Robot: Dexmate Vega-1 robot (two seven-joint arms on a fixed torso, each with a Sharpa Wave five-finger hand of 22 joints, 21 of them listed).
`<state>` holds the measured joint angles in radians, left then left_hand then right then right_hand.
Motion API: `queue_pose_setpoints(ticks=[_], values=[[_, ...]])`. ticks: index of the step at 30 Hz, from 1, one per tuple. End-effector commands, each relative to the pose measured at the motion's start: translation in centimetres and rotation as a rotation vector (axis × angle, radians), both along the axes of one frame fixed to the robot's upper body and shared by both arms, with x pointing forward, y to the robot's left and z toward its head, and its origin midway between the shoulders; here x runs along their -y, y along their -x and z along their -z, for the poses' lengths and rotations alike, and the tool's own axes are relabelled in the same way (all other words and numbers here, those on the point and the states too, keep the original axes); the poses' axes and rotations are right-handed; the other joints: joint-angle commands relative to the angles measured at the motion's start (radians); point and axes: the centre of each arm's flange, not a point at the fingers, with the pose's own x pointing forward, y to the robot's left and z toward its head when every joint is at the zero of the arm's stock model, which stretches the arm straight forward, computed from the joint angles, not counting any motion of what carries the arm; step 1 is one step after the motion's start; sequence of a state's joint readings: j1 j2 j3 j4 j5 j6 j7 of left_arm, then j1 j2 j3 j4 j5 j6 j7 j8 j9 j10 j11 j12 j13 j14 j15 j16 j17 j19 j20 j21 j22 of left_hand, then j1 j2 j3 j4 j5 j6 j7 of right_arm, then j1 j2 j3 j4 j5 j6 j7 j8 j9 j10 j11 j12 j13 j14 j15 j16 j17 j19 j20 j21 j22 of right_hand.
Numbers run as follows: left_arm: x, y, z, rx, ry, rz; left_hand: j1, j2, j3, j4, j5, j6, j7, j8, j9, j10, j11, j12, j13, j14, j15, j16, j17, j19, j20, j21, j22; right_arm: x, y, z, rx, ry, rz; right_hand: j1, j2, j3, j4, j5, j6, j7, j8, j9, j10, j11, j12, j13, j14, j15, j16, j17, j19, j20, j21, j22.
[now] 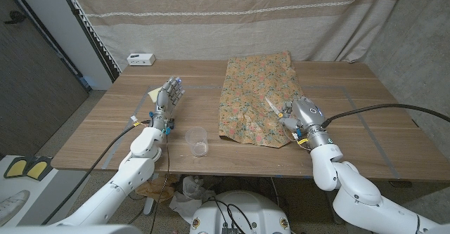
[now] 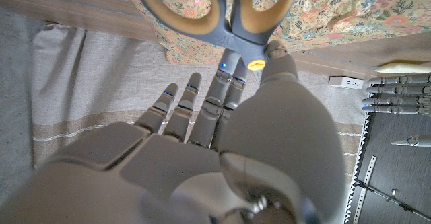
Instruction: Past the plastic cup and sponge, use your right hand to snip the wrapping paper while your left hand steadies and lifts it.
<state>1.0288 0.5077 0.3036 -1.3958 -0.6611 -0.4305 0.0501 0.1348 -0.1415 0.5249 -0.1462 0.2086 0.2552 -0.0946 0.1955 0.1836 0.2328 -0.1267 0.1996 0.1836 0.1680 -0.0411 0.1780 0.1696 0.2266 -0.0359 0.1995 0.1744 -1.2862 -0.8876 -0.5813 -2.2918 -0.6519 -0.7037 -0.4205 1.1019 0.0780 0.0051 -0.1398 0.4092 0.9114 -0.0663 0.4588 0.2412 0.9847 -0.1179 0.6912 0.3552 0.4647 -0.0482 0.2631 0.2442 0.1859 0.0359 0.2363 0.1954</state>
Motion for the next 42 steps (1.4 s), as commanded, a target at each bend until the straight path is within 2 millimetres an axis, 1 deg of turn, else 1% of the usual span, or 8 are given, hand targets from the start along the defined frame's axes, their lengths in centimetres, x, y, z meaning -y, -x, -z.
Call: queue_pose_setpoints(ticks=[1,9,15,20,25,28,37,42], values=[[0.4,-0.2,-0.8,0.004,-0.001,0.008,0.01,0.003,-0.005,-0.003,0.003,0.004,-0.001,-0.001,0.002,0.004,0.002,0.0,0.003,-0.004,-0.102,0.004,0.002,0.008,-0.051,-0.001,0.003,0.7,-0.7,-0.9,0.075,-0.07,-0.064,0.094,0.084,0.004,0.003,-0.002,0.07,-0.061,0.004,0.001,0.08,-0.082,0.007,0.004,0.009,-0.17,0.008,0.005,0.007,0.001,0.006,0.003],[0.7,-0.1,-1.7,0.013,-0.006,-0.004,0.01,0.003,-0.005,-0.003,0.003,0.004,-0.001,-0.001,0.002,0.005,-0.001,0.0,0.003,-0.004,-0.101,0.004,0.002,0.008,-0.052,-0.001,0.003,1.4,-1.6,-2.0,0.112,-0.107,-0.113,0.097,0.086,0.006,0.005,-0.002,0.069,-0.06,0.002,-0.001,0.079,-0.08,0.007,0.004,0.012,-0.171,0.009,0.006,0.008,-0.002,0.006,0.003],[1.2,0.0,-1.8,0.02,-0.001,-0.003,0.01,0.003,-0.006,-0.003,0.003,0.008,0.0,0.001,0.002,0.008,0.002,0.002,0.003,0.0,-0.101,0.005,0.002,0.009,-0.052,-0.001,0.003,1.8,-1.7,-2.8,0.141,-0.126,-0.147,0.098,0.086,0.007,0.006,-0.003,0.072,-0.058,0.003,-0.003,0.085,-0.08,0.009,0.003,0.012,-0.17,0.01,0.007,0.009,-0.002,0.006,0.003],[1.3,0.5,-1.9,0.02,-0.005,-0.007,0.01,0.003,-0.006,-0.003,0.003,0.011,0.0,0.002,0.002,0.012,-0.003,0.003,0.003,0.0,-0.101,0.005,0.002,0.01,-0.052,-0.001,0.003,2.0,-1.8,-3.3,0.158,-0.176,-0.19,0.099,0.086,0.008,0.006,-0.004,0.073,-0.057,0.003,-0.004,0.086,-0.08,0.009,0.002,0.013,-0.171,0.01,0.007,0.009,-0.003,0.006,0.003],[0.9,0.6,-2.0,0.023,0.003,-0.012,0.011,0.003,-0.007,-0.003,0.003,0.011,0.001,0.002,0.002,0.011,-0.003,0.002,0.003,-0.001,-0.101,0.005,0.002,0.01,-0.052,-0.001,0.003,1.6,-1.9,-3.9,0.175,-0.19,-0.214,0.1,0.085,0.009,0.007,-0.005,0.074,-0.055,0.003,-0.005,0.089,-0.078,0.008,-0.001,0.014,-0.171,0.01,0.007,0.009,-0.003,0.006,0.003],[0.7,0.6,-2.3,0.021,-0.007,-0.005,0.011,0.003,-0.007,-0.003,0.003,0.01,0.001,0.001,0.002,0.009,-0.003,0.002,0.003,-0.001,-0.101,0.004,0.002,0.01,-0.052,-0.001,0.003,1.3,-2.0,-4.3,0.181,-0.23,-0.244,0.1,0.085,0.009,0.008,-0.005,0.075,-0.055,0.002,-0.006,0.09,-0.08,0.008,-0.002,0.014,-0.171,0.01,0.008,0.009,-0.004,0.006,0.003],[-0.3,1.0,-2.8,0.005,-0.033,-0.007,0.012,0.003,-0.008,-0.003,0.003,0.005,0.002,-0.001,0.002,0.005,0.001,0.0,0.003,-0.004,-0.102,0.003,0.002,0.008,-0.052,-0.002,0.003,0.2,-2.2,-4.5,0.182,-0.286,-0.297,0.1,0.083,0.01,0.01,-0.006,0.074,-0.056,0.001,-0.008,0.09,-0.078,0.01,-0.001,0.014,-0.169,0.011,0.008,0.011,-0.004,0.006,0.003],[-0.4,1.2,-3.0,0.003,-0.042,-0.007,0.013,0.004,-0.008,-0.004,0.003,0.001,0.0,-0.003,0.002,0.003,0.0,-0.001,0.003,-0.007,-0.102,0.002,0.002,0.008,-0.051,-0.002,0.003,0.0,-2.3,-5.0,0.199,-0.328,-0.333,0.1,0.082,0.01,0.011,-0.007,0.073,-0.057,0.001,-0.009,0.087,-0.08,0.009,0.0,0.013,-0.169,0.01,0.009,0.011,-0.004,0.006,0.003]])
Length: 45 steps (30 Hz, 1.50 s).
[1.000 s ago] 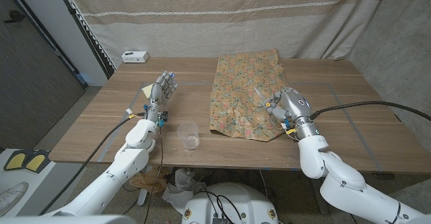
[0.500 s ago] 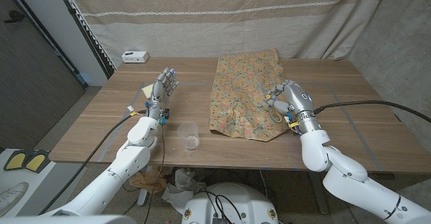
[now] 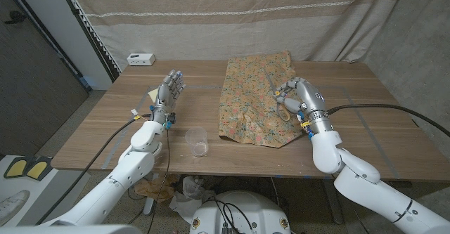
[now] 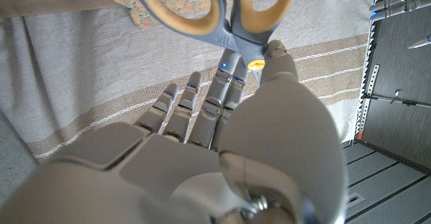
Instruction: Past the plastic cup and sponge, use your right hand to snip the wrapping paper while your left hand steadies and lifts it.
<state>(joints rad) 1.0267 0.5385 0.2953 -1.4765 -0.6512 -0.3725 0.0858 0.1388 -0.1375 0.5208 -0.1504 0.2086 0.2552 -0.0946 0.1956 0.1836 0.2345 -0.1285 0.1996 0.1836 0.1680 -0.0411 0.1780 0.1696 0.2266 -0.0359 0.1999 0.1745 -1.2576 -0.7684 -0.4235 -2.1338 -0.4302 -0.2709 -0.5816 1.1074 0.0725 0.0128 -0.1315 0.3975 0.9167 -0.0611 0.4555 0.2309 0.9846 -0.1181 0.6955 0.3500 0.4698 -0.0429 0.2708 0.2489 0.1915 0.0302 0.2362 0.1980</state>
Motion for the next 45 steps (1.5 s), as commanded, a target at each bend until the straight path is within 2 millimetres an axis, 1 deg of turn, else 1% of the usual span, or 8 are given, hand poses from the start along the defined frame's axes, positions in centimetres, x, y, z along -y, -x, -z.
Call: queue_pose_setpoints(ticks=[1,20,21,28,35,37,38,45], values=[[-0.6,0.5,-0.6,-0.009,-0.023,0.0,0.009,0.0,-0.003,0.0,0.003,0.001,0.0,-0.003,0.002,0.001,0.002,-0.001,0.003,-0.007,-0.102,0.002,0.002,0.007,-0.051,-0.003,0.003,-0.7,-0.2,-1.0,0.024,-0.093,-0.095,0.095,0.088,0.002,0.003,0.005,0.068,-0.062,0.004,0.001,0.088,-0.08,0.005,0.004,0.008,-0.174,0.003,0.004,0.005,0.002,0.006,0.001],[0.4,1.0,-1.4,0.011,-0.028,-0.001,0.013,0.001,-0.004,-0.001,0.003,0.015,0.002,0.003,0.002,0.015,0.005,0.004,0.003,-0.007,-0.099,0.003,0.002,0.004,-0.054,-0.004,0.003,0.3,-0.7,-3.1,0.087,-0.21,-0.204,0.095,0.086,0.003,0.006,0.002,0.071,-0.06,0.004,-0.002,0.091,-0.082,0.006,0.004,0.006,-0.173,0.002,0.005,0.0,0.014,0.004,0.001],[0.4,1.0,-1.4,0.009,-0.029,0.0,0.013,0.001,-0.004,-0.001,0.002,0.019,0.006,0.004,0.003,0.028,-0.005,0.009,0.003,-0.007,-0.1,0.003,0.002,0.003,-0.054,-0.004,0.003,0.4,-0.8,-3.3,0.083,-0.23,-0.226,0.095,0.086,0.003,0.006,0.002,0.072,-0.061,0.004,-0.002,0.09,-0.083,0.006,0.004,0.006,-0.173,0.002,0.005,0.0,0.016,0.003,0.001],[0.8,1.0,-1.2,0.004,-0.032,0.004,0.015,0.002,-0.005,-0.001,0.002,0.03,0.016,0.007,0.002,0.052,-0.011,0.016,0.003,-0.005,-0.101,0.004,0.002,0.003,-0.055,-0.004,0.003,0.5,-1.5,-4.1,0.081,-0.299,-0.312,0.095,0.086,0.004,0.007,0.001,0.069,-0.063,0.004,0.0,0.093,-0.084,0.007,0.004,0.006,-0.174,0.002,0.005,-0.002,0.018,0.002,0.001],[1.1,0.8,-1.6,0.01,-0.043,0.011,0.016,0.002,-0.006,-0.001,0.002,0.049,-0.002,0.013,0.003,0.064,-0.003,0.018,0.004,-0.003,-0.102,0.005,0.002,0.003,-0.055,-0.004,0.003,0.4,-2.4,-4.1,0.066,-0.381,-0.394,0.095,0.086,0.004,0.007,0.0,0.069,-0.06,0.005,0.0,0.09,-0.084,0.006,0.004,0.005,-0.174,0.002,0.006,-0.001,0.017,0.003,0.001],[1.3,0.8,-1.7,0.011,-0.049,0.016,0.017,0.002,-0.007,-0.001,0.002,0.063,-0.032,0.016,0.003,0.077,0.007,0.02,0.004,0.004,-0.091,0.007,0.003,0.005,-0.053,-0.003,0.003,0.4,-2.6,-4.3,0.06,-0.403,-0.423,0.095,0.086,0.004,0.008,-0.001,0.068,-0.061,0.005,0.001,0.093,-0.082,0.007,0.003,0.005,-0.173,0.002,0.006,0.0,0.017,0.003,0.001],[1.3,0.8,-1.8,0.012,-0.051,0.017,0.018,0.002,-0.007,-0.001,0.002,0.066,-0.036,0.016,0.004,0.089,0.015,0.023,0.004,0.009,-0.084,0.009,0.003,0.006,-0.051,-0.003,0.003,0.4,-2.7,-4.3,0.06,-0.408,-0.433,0.095,0.086,0.004,0.008,-0.001,0.069,-0.061,0.005,0.001,0.092,-0.083,0.007,0.003,0.005,-0.173,0.002,0.006,-0.001,0.017,0.003,0.001],[1.7,0.7,-2.1,0.018,-0.061,0.026,0.02,0.003,-0.007,-0.001,0.001,0.074,-0.028,0.016,0.004,0.102,0.003,0.025,0.004,0.013,-0.089,0.009,0.003,0.004,-0.049,-0.004,0.003,0.3,-3.8,-4.7,0.019,-0.472,-0.539,0.099,0.089,0.008,0.008,-0.002,0.061,-0.053,0.005,0.006,0.08,-0.073,0.005,0.008,0.001,-0.174,0.0,0.006,-0.001,0.014,0.002,0.001]])
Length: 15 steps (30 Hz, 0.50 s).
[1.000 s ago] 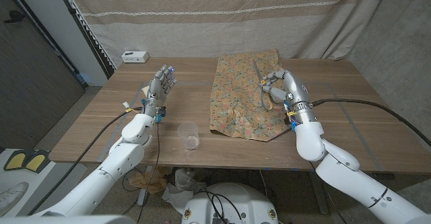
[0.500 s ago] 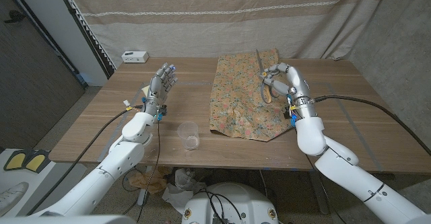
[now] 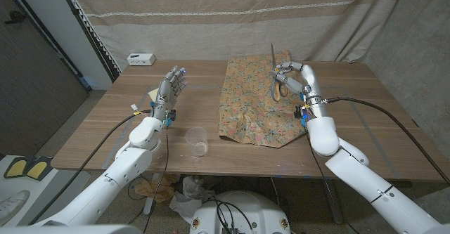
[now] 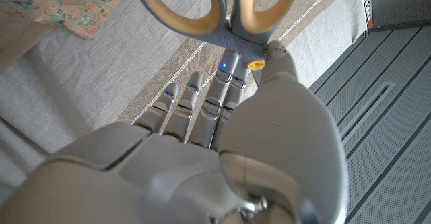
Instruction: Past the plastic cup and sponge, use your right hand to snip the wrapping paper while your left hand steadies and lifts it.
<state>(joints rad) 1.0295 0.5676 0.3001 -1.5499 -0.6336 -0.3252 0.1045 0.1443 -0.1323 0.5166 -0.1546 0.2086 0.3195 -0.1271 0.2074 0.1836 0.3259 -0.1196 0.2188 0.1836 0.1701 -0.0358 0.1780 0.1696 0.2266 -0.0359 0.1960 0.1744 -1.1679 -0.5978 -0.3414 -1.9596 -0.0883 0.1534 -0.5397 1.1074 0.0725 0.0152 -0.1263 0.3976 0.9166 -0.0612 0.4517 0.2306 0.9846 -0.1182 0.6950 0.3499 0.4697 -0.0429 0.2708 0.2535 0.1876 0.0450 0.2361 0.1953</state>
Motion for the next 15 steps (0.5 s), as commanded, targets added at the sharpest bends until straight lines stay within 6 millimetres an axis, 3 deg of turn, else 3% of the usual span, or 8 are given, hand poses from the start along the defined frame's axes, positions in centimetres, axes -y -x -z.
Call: queue_pose_setpoints(ticks=[1,15], values=[[0.65,-0.13,-0.53,0.008,-0.019,0.015,0.015,-0.002,-0.003,0.003,0.001,0.011,0.006,0.004,0.004,0.014,-0.007,0.006,0.004,0.012,-0.095,0.009,0.003,0.004,-0.048,0.0,0.003,0.08,-1.81,-0.78,-0.027,-0.114,-0.167,0.099,0.089,0.006,0.003,-0.002,0.06,-0.052,0.008,0.006,0.078,-0.073,0.006,0.008,0.001,-0.174,0.0,0.001,0.003,-0.001,0.003,0.004],[0.69,0.1,-0.43,0.014,-0.026,0.021,0.015,-0.003,-0.005,0.004,0.001,0.017,0.013,0.003,0.004,0.021,0.007,0.005,0.005,0.013,-0.095,0.008,0.003,0.003,-0.045,0.0,0.003,-0.54,-2.67,-1.09,-0.056,-0.157,-0.275,0.102,0.091,0.009,0.004,-0.005,0.062,-0.054,0.011,0.009,0.081,-0.08,0.009,0.009,-0.004,-0.173,-0.002,0.002,0.004,-0.001,0.003,0.004]])
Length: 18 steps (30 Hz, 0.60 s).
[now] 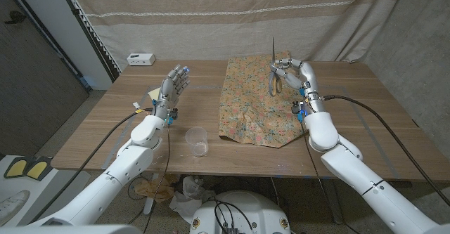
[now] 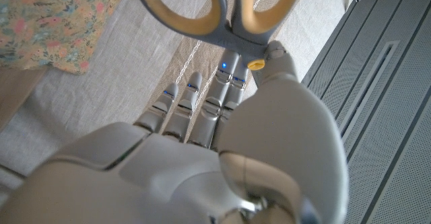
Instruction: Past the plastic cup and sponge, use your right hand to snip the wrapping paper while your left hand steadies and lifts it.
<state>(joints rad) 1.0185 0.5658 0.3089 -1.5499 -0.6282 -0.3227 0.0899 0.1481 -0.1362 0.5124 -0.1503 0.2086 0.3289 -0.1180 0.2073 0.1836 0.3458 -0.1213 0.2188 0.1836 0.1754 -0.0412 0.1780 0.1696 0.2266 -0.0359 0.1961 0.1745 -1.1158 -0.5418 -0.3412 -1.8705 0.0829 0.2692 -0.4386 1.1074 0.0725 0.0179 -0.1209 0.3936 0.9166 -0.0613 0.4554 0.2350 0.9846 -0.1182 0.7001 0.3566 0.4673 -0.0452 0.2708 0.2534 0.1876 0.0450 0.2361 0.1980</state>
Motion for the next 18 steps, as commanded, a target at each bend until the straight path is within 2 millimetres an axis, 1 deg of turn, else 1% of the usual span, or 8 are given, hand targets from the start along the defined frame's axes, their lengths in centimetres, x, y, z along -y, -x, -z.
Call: queue_pose_setpoints(ticks=[1,6,7,9,10,12,16,18], values=[[0.0,0.1,0.1,0.001,-0.006,0.006,0.011,0.001,-0.001,-0.001,0.001,0.006,0.004,0.003,0.004,0.001,0.009,0.005,0.005,0.007,-0.09,0.008,0.003,0.003,-0.045,-0.001,0.003,-0.6,-1.1,-0.4,-0.027,-0.062,-0.117,0.102,0.091,0.006,-0.001,-0.002,0.061,-0.054,0.007,0.004,0.081,-0.08,0.003,0.003,-0.001,-0.17,-0.002,0.003,0.004,-0.001,0.002,0.001],[0.0,0.2,0.0,0.002,-0.012,0.01,0.011,0.0,-0.002,-0.001,0.0,0.007,0.004,0.002,0.005,0.001,0.009,0.003,0.005,0.007,-0.088,0.007,0.003,0.002,-0.047,-0.001,0.003,-1.0,-1.7,-0.5,-0.039,-0.095,-0.17,0.102,0.09,0.007,-0.001,-0.003,0.063,-0.055,0.007,0.004,0.08,-0.079,0.002,0.0,-0.002,-0.17,-0.002,0.003,0.004,-0.001,0.003,0.001],[0.0,0.2,0.0,0.003,-0.015,0.01,0.011,0.0,-0.002,0.0,0.0,0.007,0.002,0.001,0.005,0.004,0.0,0.003,0.005,0.007,-0.089,0.007,0.003,0.002,-0.047,0.0,0.003,-1.1,-1.8,-0.5,-0.041,-0.1,-0.18,0.102,0.09,0.007,-0.001,-0.003,0.063,-0.055,0.007,0.004,0.079,-0.078,0.002,0.001,-0.001,-0.171,-0.002,0.003,0.004,-0.001,0.002,0.001],[-0.1,0.2,-0.2,0.005,-0.017,0.011,0.012,0.0,-0.003,-0.001,0.0,0.008,-0.012,0.0,0.005,0.021,-0.003,0.008,0.005,0.005,-0.095,0.006,0.003,0.002,-0.046,0.0,0.003,-1.2,-2.0,-0.6,-0.046,-0.108,-0.199,0.102,0.09,0.007,-0.001,-0.003,0.064,-0.053,0.007,0.003,0.08,-0.078,0.002,0.0,-0.001,-0.171,-0.002,0.003,0.004,-0.001,0.003,0.001],[0.0,0.2,-0.2,0.006,-0.019,0.012,0.012,0.0,-0.003,-0.001,0.0,0.009,-0.013,0.001,0.005,0.024,-0.004,0.009,0.005,0.006,-0.097,0.006,0.003,0.002,-0.047,0.0,0.003,-1.2,-2.1,-0.7,-0.052,-0.114,-0.214,0.102,0.091,0.008,0.0,-0.003,0.065,-0.053,0.007,0.003,0.081,-0.077,0.002,-0.002,0.0,-0.171,-0.001,0.003,0.004,-0.001,0.003,0.001],[0.0,0.2,-0.4,0.007,-0.024,0.015,0.013,0.0,-0.003,-0.001,0.0,0.011,-0.019,0.001,0.005,0.027,-0.004,0.009,0.005,0.006,-0.098,0.006,0.003,0.002,-0.048,-0.001,0.003,-1.4,-2.3,-0.8,-0.055,-0.115,-0.231,0.102,0.091,0.008,0.0,-0.003,0.064,-0.053,0.007,0.002,0.082,-0.077,0.002,-0.002,0.0,-0.171,-0.001,0.004,0.004,-0.001,0.002,0.001],[0.2,0.2,-0.7,0.013,-0.032,0.02,0.014,0.0,-0.003,-0.002,0.001,0.013,-0.02,0.0,0.004,0.035,-0.001,0.01,0.005,0.004,-0.097,0.006,0.003,0.001,-0.047,-0.001,0.003,-1.7,-2.6,-1.0,-0.06,-0.113,-0.247,0.102,0.09,0.008,0.0,-0.004,0.066,-0.055,0.007,0.002,0.081,-0.078,0.002,-0.002,0.001,-0.171,0.0,0.004,0.004,-0.002,0.002,0.001],[0.2,0.3,-0.8,0.017,-0.032,0.021,0.016,0.0,-0.003,-0.002,0.001,0.018,-0.018,0.002,0.005,0.035,0.008,0.009,0.005,0.005,-0.096,0.006,0.003,0.001,-0.046,-0.001,0.003,-1.8,-2.6,-1.1,-0.058,-0.111,-0.251,0.103,0.09,0.008,0.0,-0.004,0.064,-0.054,0.006,0.001,0.082,-0.077,0.002,-0.003,0.001,-0.171,0.0,0.004,0.004,-0.002,0.002,0.001]])
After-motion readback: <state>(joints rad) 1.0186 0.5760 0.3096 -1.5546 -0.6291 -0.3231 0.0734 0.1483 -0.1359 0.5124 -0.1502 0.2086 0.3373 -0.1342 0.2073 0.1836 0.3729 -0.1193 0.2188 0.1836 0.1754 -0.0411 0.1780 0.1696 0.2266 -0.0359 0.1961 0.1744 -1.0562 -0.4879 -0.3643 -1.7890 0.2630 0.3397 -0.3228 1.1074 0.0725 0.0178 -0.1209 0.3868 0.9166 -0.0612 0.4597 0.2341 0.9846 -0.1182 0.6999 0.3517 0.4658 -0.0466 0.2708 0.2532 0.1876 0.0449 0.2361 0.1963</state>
